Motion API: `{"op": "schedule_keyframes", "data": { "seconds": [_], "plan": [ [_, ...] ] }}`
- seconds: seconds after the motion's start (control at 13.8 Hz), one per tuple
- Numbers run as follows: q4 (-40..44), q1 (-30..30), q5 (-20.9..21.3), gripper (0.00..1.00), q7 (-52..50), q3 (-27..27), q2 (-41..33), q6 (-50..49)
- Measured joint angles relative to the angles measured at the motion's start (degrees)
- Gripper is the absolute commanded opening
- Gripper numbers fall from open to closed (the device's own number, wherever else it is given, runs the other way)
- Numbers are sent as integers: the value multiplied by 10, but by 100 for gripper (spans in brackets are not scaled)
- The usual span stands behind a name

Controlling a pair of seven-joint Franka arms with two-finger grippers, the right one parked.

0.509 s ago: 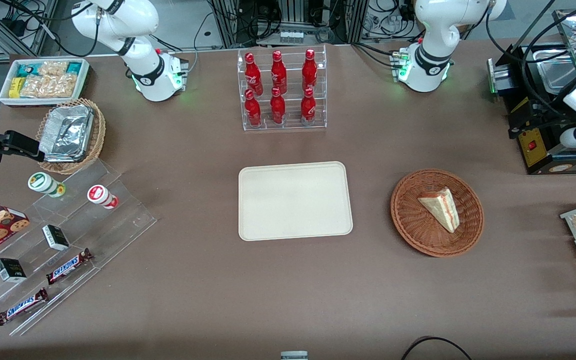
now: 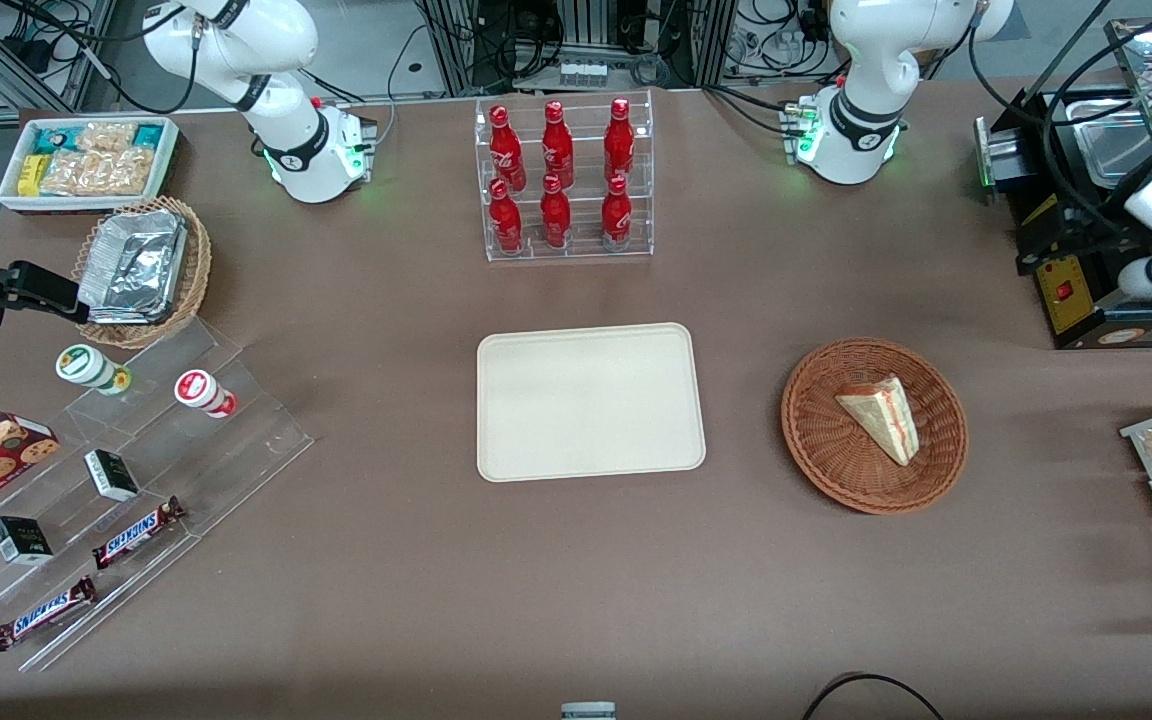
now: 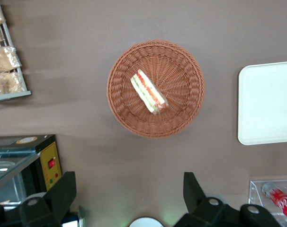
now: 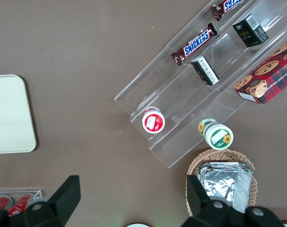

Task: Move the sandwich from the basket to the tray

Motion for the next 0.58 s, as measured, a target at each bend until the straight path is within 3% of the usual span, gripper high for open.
{"op": "schedule_keyframes", "data": {
  "seconds": [0.29,0.58],
  "plan": [
    [-153,-1,-1,100,-86,-3,-8,161],
    [-296,-2,-1,100,-239,-21,-12,341]
  ]
}}
